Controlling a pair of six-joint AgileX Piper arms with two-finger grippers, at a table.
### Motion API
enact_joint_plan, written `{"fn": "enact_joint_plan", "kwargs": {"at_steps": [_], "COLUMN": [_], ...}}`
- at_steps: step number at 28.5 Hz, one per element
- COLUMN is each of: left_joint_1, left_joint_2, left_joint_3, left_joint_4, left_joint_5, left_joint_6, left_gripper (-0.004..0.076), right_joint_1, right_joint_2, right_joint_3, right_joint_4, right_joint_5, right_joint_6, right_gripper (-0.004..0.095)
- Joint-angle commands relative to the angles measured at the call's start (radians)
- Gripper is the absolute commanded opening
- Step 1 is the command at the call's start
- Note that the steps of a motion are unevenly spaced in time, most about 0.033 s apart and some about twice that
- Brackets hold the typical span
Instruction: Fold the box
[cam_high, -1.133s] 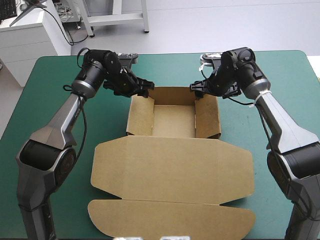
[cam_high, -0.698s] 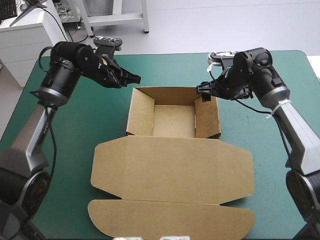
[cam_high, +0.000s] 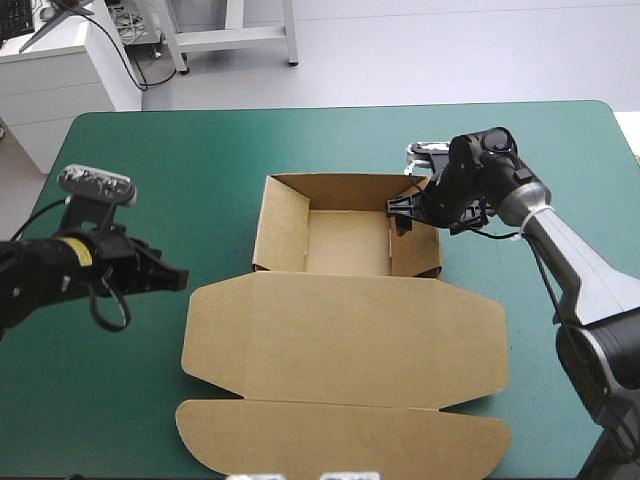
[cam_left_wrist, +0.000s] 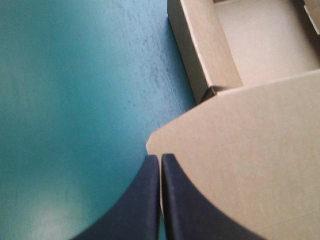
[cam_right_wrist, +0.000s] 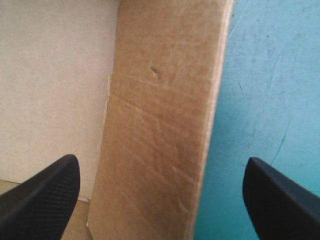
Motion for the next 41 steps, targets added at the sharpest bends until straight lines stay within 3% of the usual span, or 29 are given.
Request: {"fn": "enact_joint_plan", "kwargs": {"at_steps": [1, 5, 10, 12, 16, 20, 30, 37, 41], "left_joint_1": [-0.003, -0.003, -0.003, -0.003, -0.003, -0.003, -0.003, -0.003, -0.003], "left_joint_2": [-0.112, -0.272, -0.389, -0.421, -0.46, -0.465, -0.466, -0.466, -0.466], "left_joint_3": [0.084, 0.258, 0.352, 0.38, 0.405, 0.409, 0.456, 0.456, 0.456], "left_joint_4": [0.0, 0.0, 0.0, 0.0, 0.0, 0.0, -0.011, -0.011, -0.011], "left_joint_5": [0.023, -0.053, -0.097, -0.103, -0.098, -0.098, -0.091, -0.074, -0.025], "left_joint_6": [-0.015, -0.015, -0.015, -0.015, -0.015, -0.011, -0.005, -0.005, -0.005], "left_gripper": [-0.0008, -0.0008, -0.0008, -0.0008, -0.0008, -0.0008, -0.0008, -0.0008, -0.0008], "right_joint_1": [-0.008, -0.008, -0.008, -0.008, -0.008, -0.008, -0.042, -0.329, -0.51], "right_joint_2": [-0.014, 0.041, 0.047, 0.047, 0.046, 0.033, -0.028, -0.059, -0.059], "right_joint_3": [-0.021, -0.021, -0.021, -0.021, -0.021, -0.021, -0.039, -0.171, -0.18], "right_joint_4": [0.004, 0.01, 0.012, 0.008, 0.005, 0.003, -0.056, -0.082, -0.082], "right_joint_5": [-0.028, -0.001, 0.008, 0.013, 0.018, 0.011, -0.037, 0.041, 0.028], "right_joint_6": [0.0, -0.003, -0.01, -0.01, -0.01, -0.01, -0.019, -0.139, -0.16], "right_gripper": [0.081, 0.081, 0.0806, 0.0759, 0.0466, -0.0022, -0.001, -0.0019, -0.0019]}}
